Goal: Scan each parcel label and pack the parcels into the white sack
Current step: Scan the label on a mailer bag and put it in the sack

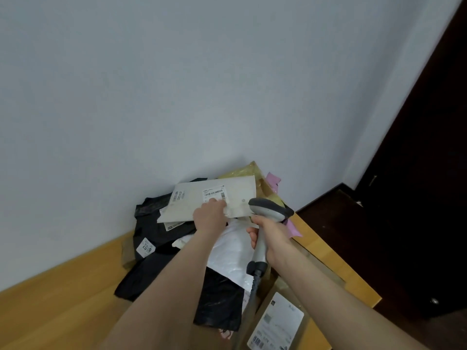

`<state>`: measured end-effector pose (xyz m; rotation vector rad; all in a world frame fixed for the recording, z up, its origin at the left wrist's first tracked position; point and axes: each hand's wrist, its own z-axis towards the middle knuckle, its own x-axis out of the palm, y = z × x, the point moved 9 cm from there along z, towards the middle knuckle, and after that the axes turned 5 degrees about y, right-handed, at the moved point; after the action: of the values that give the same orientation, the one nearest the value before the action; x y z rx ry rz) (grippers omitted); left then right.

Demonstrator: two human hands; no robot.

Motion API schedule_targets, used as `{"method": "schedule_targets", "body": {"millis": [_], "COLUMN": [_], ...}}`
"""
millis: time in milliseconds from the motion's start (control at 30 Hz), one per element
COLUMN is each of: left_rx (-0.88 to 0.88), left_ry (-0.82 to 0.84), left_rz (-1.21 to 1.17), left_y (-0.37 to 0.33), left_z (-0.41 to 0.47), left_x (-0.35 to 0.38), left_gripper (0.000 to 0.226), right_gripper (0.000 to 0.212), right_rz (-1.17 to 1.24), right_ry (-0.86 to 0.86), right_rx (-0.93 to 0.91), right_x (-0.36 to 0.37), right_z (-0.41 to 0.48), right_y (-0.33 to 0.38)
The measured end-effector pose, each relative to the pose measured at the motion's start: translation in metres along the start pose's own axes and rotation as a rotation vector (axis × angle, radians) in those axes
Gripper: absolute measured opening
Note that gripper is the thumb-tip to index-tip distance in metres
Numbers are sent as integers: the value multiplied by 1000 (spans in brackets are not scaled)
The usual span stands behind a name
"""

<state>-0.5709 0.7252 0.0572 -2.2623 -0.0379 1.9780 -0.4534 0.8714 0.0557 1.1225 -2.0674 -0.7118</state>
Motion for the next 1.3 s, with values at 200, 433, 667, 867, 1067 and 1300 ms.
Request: {"method": "schedule_targets", "body": {"millis": [200, 433, 667, 867, 1067, 1300], "left_rx": [-79, -257, -629, -760, -785, -719], "left_ry": [-122, 21, 54, -107, 34, -11], "left_rz": [-13, -147, -896, -1355, -1310, -1516], "left_y": [26, 81, 167, 189, 172, 162], "left_z": [-4, -29, -25, -19, -5, 0], "left_x": [-46, -31, 10, 34, 50, 34], "left_gripper": [25, 55, 60, 48, 42, 39], "right_gripper": [6, 10, 11, 14, 12, 10], "right_rz": [-2, 55, 7, -29, -41, -35], "right_ry": [73, 65, 116, 141, 149, 137], "right_rx": [-7, 25, 92, 139, 126, 112], "right_x": [20, 35, 59, 68, 72, 80], "right_z": [-6, -11, 4, 11, 12, 9], "right_y": [4, -2, -28, -43, -42, -43]}}
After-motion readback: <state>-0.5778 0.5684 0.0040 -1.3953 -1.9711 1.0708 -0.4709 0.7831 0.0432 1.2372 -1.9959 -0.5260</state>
